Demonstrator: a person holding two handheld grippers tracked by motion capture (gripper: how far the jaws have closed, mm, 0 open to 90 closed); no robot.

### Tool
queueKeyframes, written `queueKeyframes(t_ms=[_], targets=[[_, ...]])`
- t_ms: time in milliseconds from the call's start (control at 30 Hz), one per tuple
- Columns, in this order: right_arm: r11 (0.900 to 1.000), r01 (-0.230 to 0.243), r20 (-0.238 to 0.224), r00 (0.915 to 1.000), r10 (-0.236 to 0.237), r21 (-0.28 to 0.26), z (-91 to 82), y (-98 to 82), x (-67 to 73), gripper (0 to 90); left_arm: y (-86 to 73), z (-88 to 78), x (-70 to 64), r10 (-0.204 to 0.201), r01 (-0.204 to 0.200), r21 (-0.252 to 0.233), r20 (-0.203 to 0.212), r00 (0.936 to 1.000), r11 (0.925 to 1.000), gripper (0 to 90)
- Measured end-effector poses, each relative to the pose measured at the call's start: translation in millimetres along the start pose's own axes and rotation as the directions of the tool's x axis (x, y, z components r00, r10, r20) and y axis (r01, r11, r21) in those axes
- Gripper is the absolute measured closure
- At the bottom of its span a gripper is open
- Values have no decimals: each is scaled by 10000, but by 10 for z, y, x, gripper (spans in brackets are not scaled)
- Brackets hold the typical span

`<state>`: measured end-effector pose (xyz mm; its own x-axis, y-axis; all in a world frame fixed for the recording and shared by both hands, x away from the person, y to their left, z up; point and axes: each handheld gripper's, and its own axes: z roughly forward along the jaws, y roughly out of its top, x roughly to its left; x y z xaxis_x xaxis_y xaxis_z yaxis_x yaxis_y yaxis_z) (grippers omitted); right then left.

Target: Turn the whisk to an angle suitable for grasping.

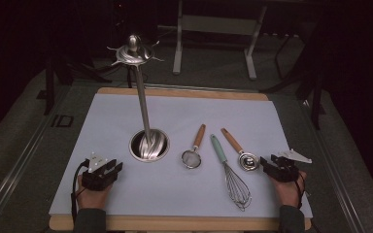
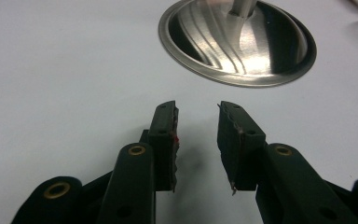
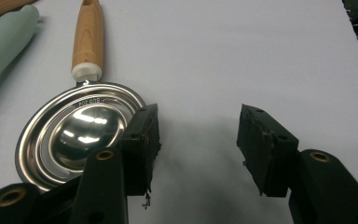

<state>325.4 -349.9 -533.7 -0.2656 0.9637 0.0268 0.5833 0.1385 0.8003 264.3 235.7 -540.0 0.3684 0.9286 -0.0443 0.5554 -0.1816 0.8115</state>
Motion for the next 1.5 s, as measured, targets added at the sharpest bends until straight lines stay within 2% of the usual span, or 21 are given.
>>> queueKeyframes(t_ms=[133, 300, 633, 733, 800, 900, 1000, 1100, 1200, 1300, 1500], targets=[[9997, -205, 14, 9998, 205, -117, -9, -3, -18, 493, 0, -10, -4, 157, -155, -77, 160, 9997, 9999, 688], [9992, -362, -39, 9993, 362, -138, -12, -4, -28, 505, 1, -4, -10, 186, -185, -60, 141, 9997, 9998, 689], [9995, -300, -219, 9993, 301, 41, -7, 16, 16, 496, 4, 14, -29, 338, -339, 137, 42, 9994, 9993, 683], [9999, -132, -311, 9994, 135, 89, -12, 35, 56, 496, 6, 22, -36, 378, -378, 188, 12, 9993, 9991, 683], [9999, -117, -527, 9985, 119, 34, -23, 48, 82, 517, 7, 24, -35, 377, -378, 200, 39, 9993, 9991, 683], [9998, -177, -577, 9982, 178, 29, -52, 72, 121, 538, 7, 24, -36, 389, -390, 204, 44, 9992, 9990, 684], [9999, 77, -619, 9981, -68, 137, -67, 115, 158, 551, 6, 23, -45, 461, -461, 205, 1, 9989, 9987, 683], [9997, 76, -809, 9967, -58, 226, -78, 149, 173, 555, 7, 25, -53, 527, -526, 253, -35, 9986, 9983, 683], [9975, 490, -884, 9951, -444, 502, -82, 233, 196, 565, 7, 27, -57, 556, -554, 259, -51, 9984, 9981, 682], [9967, 579, -955, 9941, -523, 567, -92, 279, 204, 575, 8, 28, -59, 606, -603, 300, -80, 9981, 9977, 681], [9933, 716, -1456, 9876, -580, 903, -99, 432, 241, 591, 10, 32, -73, 730, -726, 353, -115, 9973, 9967, 682]])
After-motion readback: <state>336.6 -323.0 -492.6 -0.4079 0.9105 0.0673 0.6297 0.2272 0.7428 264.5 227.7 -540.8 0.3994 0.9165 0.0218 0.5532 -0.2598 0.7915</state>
